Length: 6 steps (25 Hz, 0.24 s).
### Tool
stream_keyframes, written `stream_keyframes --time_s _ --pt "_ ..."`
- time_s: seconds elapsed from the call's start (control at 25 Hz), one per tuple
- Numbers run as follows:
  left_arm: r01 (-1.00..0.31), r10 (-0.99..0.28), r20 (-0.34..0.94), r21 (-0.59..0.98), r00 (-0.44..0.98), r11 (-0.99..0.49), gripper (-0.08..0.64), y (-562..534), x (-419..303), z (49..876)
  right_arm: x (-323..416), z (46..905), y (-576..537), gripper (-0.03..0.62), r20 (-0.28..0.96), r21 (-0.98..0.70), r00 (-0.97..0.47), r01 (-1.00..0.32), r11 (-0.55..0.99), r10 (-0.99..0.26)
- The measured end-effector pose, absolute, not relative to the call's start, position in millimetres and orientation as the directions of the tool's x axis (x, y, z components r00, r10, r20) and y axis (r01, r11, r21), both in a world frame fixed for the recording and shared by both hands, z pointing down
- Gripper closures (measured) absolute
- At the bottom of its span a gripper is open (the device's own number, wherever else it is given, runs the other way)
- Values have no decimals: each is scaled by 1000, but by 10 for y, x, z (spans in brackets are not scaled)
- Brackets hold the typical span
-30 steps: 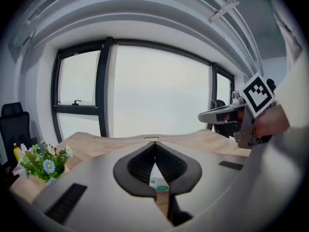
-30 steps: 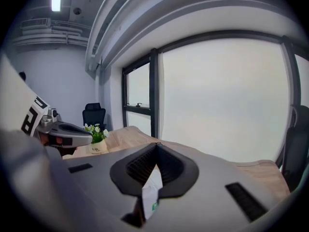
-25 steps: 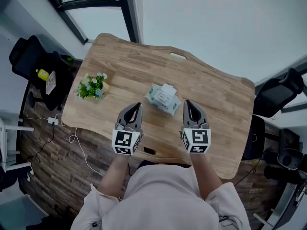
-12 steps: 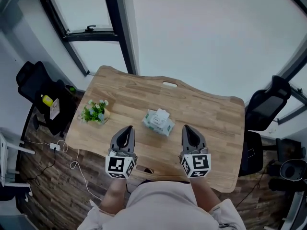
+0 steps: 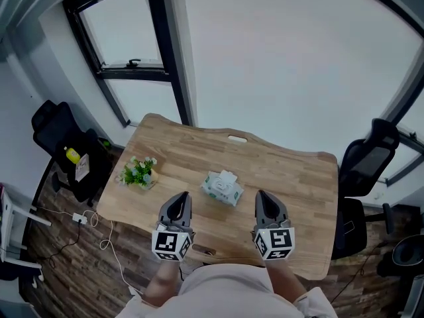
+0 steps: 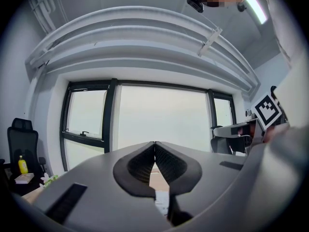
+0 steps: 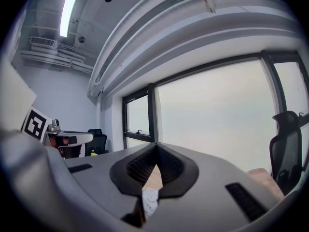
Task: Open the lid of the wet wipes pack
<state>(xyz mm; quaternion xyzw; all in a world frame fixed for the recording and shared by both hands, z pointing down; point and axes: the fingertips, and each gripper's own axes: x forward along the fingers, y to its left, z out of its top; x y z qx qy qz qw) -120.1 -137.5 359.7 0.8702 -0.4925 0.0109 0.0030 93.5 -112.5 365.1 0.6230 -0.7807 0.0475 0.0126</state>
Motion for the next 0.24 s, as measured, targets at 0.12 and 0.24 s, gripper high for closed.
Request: stream_keyframes --time_s 0.12,0.24 --pt "-854 -854 23 -6 519 -520 538 -1364 -1202 3589 904 3605 -1103 586 69 -59 -227 -973 223 -972" --pt "-849 -849 22 -8 528 -528 538 -1347 -1189 3582 885 3580 -1076 586 63 -62 -226 -973 222 -972"
